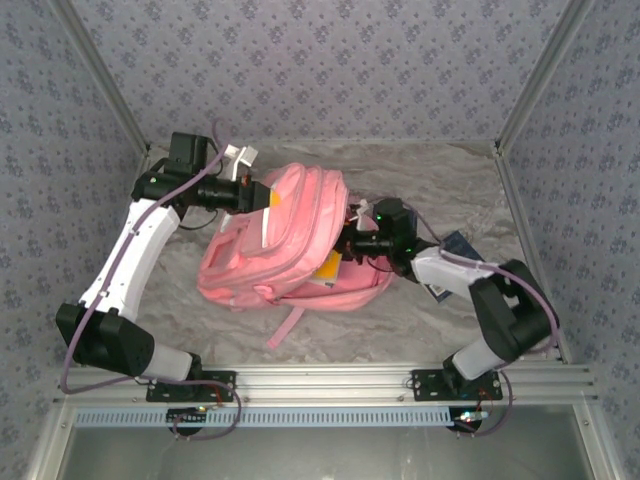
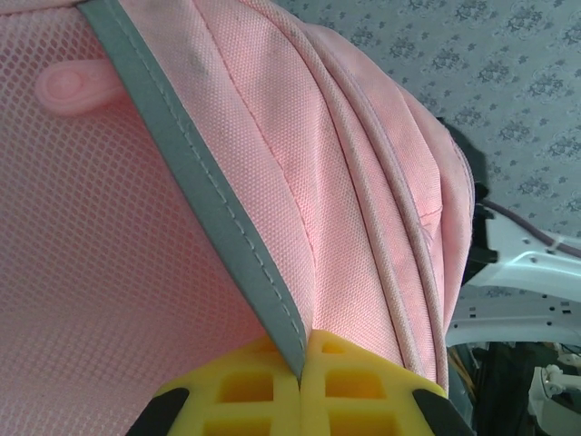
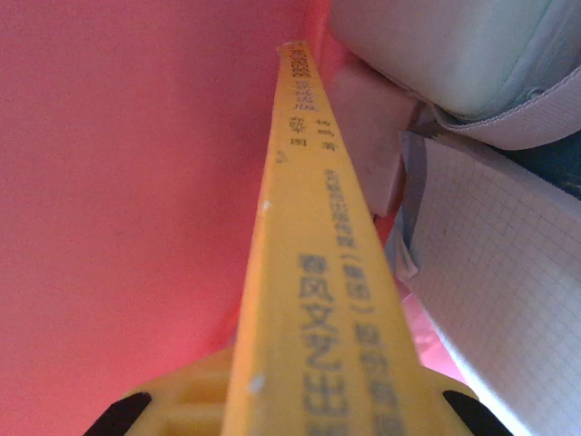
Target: Pack the student bag
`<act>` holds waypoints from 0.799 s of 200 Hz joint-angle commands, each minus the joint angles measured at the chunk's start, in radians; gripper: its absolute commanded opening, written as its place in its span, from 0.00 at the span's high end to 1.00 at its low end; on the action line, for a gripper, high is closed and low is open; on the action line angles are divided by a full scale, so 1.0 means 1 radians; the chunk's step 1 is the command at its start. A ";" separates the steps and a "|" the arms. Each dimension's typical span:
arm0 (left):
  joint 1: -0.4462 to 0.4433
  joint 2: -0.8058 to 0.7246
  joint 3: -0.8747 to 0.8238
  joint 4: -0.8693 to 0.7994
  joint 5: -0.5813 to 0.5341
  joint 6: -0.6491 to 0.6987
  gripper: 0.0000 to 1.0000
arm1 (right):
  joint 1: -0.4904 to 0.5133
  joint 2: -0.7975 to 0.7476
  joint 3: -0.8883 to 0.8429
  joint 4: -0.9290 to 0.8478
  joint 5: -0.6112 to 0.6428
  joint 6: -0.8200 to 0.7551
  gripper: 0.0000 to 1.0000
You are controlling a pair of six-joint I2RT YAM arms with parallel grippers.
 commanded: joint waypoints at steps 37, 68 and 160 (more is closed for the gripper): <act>0.021 -0.077 -0.015 0.169 0.051 -0.014 1.00 | 0.072 0.034 0.130 -0.187 0.284 -0.185 0.28; 0.053 -0.098 -0.038 0.177 -0.005 -0.029 1.00 | 0.076 -0.160 0.126 -0.501 0.511 -0.419 0.03; 0.073 -0.147 -0.165 0.149 -0.616 -0.035 1.00 | -0.081 -0.518 0.054 -0.934 0.844 -0.548 0.12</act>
